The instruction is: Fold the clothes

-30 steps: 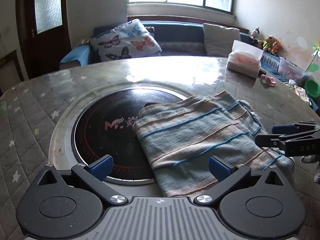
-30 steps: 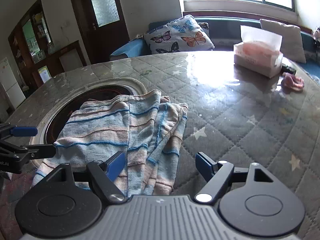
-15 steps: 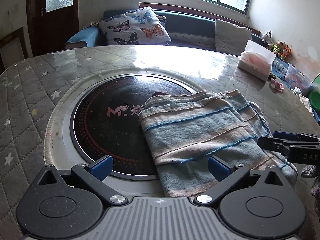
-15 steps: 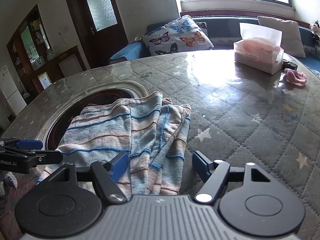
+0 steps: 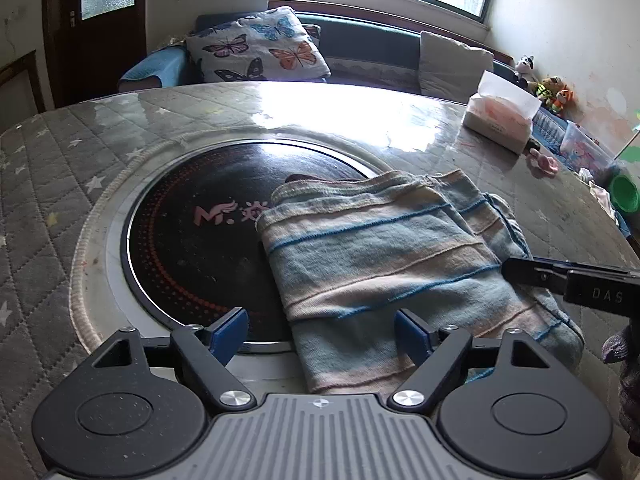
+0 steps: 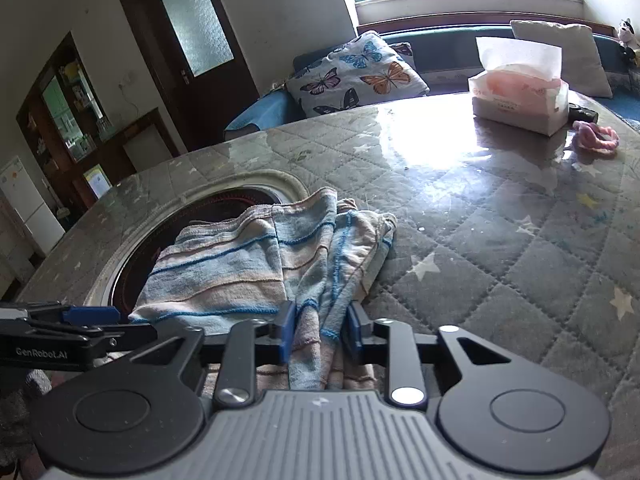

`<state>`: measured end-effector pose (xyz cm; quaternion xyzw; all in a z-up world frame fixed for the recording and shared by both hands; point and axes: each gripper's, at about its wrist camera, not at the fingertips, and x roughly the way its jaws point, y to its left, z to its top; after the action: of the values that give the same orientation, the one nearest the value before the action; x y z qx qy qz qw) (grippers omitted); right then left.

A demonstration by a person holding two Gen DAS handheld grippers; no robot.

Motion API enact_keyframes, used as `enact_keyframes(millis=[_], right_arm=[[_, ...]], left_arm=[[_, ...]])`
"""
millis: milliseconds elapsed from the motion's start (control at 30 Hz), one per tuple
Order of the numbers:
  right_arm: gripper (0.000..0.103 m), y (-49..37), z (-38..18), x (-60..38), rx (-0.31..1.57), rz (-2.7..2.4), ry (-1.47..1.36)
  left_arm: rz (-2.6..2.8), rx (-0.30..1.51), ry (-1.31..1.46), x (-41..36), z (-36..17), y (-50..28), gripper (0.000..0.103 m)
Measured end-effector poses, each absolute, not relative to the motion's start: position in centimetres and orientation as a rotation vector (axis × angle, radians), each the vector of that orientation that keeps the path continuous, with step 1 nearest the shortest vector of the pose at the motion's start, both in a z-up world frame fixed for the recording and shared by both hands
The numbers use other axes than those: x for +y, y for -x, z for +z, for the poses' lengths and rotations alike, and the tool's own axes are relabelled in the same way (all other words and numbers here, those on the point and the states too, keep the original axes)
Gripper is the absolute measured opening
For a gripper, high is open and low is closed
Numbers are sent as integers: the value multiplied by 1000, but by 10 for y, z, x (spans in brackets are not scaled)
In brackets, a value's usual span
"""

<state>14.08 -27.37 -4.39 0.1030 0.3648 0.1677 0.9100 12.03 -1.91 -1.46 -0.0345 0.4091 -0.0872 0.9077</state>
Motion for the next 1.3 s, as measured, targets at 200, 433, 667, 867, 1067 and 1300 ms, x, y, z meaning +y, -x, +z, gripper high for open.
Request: enact_keyframes(millis=[200,433,667,867,1067,1300], right_arm=[[15,-128,-42,-282,739,335,-240],[12,-102,-41,-297,718,295,-274],[12,-66,-40,-327,714,220,-293],[15,-51,-42,-346,715,174,-336],[38,-46,-47,-362,709,132,-386],[30,-49,-51,-357,703,154,-422]], left_arm=[[-224,864,83,-25,-17,-117,72],[-300,883,87,-43,-16,-104,66],[-423,888,46,-72,-10,-82,67],[-433,879,46,-82,-8,-86,67],[-435,890,43,-89,-12,-97,62],[-453,888,43,-97,-13,-98,32]])
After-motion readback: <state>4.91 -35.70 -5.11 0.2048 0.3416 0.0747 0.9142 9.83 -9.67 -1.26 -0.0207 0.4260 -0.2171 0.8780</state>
